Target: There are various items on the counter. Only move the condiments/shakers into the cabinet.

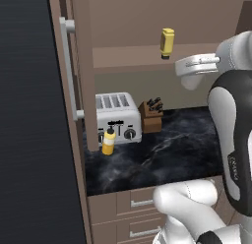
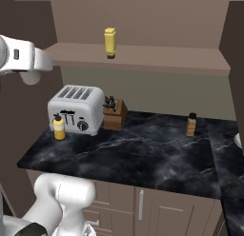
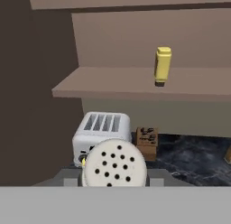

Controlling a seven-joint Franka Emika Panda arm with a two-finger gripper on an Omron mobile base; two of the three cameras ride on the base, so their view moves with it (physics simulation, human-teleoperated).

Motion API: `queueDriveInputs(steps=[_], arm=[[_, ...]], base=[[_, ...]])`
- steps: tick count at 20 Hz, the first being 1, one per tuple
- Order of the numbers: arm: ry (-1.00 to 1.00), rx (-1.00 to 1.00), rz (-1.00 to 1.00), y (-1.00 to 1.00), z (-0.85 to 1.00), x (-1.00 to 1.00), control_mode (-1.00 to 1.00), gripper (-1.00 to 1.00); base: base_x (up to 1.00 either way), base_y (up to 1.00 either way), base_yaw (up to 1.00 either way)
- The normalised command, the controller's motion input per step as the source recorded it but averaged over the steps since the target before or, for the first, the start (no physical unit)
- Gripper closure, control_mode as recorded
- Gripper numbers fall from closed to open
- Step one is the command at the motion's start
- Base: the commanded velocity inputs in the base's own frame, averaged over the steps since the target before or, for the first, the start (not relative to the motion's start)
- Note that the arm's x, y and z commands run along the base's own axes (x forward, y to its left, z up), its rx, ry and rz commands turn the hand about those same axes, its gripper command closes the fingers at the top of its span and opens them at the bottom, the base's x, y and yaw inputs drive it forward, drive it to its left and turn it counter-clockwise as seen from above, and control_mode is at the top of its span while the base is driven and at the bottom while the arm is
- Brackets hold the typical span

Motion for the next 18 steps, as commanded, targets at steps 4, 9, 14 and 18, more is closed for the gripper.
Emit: queueDriveInputs(steps=[4, 9, 14, 18], arm=[[0.00, -0.02, 0.00, 0.00, 0.00, 0.09, -1.00, 1.00], [0.00, -0.02, -0.03, 0.00, 0.00, 0.46, -1.00, 1.00], [-0.02, 0.00, -0.07, 0.00, 0.00, 0.68, -1.00, 1.00], [-0.04, 0.00, -0.06, 0.08, 0.00, 0.74, -1.00, 1.00]], base=[[0.00, 0.00, 0.00], [0.00, 0.00, 0.00], [0.00, 0.00, 0.00], [0.00, 0.00, 0.00]])
